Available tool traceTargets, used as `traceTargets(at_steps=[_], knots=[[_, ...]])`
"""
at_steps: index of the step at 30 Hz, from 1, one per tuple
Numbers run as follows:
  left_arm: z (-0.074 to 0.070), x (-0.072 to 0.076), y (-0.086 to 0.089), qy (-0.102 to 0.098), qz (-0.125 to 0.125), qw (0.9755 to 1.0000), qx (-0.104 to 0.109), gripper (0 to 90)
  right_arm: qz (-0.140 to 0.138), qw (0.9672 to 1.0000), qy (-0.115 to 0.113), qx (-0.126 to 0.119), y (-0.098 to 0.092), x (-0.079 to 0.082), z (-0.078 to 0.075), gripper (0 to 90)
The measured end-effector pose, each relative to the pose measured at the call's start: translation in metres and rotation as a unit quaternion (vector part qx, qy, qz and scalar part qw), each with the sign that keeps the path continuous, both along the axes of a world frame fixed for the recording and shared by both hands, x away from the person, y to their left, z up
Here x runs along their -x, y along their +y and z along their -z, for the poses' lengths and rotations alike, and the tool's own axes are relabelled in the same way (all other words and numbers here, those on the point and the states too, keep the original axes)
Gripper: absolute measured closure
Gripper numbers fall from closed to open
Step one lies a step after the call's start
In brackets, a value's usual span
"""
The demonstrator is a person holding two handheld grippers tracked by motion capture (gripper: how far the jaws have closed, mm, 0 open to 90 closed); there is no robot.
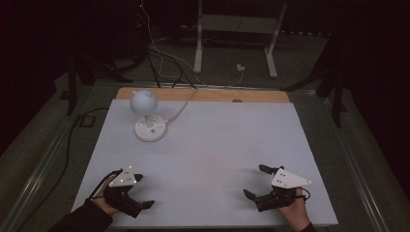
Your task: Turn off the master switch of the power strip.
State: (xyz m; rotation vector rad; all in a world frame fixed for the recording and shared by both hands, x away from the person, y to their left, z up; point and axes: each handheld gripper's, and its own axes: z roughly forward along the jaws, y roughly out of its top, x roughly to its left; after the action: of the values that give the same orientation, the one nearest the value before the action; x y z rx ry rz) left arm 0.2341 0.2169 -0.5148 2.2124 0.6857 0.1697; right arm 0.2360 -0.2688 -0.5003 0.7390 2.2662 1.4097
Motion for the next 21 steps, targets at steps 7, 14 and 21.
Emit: traceTargets(at_steps=[7, 14, 21], knots=[[0.010, 0.005, 0.010, 0.005, -0.007, 0.9999, 0.008, 0.3, 0.000, 1.0000, 0.002, 0.001, 0.000, 0.000, 0.001, 0.0], [0.011, 0.001, 0.008, -0.004, -0.025, 0.9996, 0.013, 0.3, -0.007, 1.0000, 0.004, 0.004, 0.002, 0.000, 0.001, 0.0], [0.013, 0.002, 0.003, -0.013, -0.013, 0.9998, -0.002, 0.3, -0.007, 0.9999, 0.007, 0.003, 0.002, -0.002, 0.002, 0.0]])
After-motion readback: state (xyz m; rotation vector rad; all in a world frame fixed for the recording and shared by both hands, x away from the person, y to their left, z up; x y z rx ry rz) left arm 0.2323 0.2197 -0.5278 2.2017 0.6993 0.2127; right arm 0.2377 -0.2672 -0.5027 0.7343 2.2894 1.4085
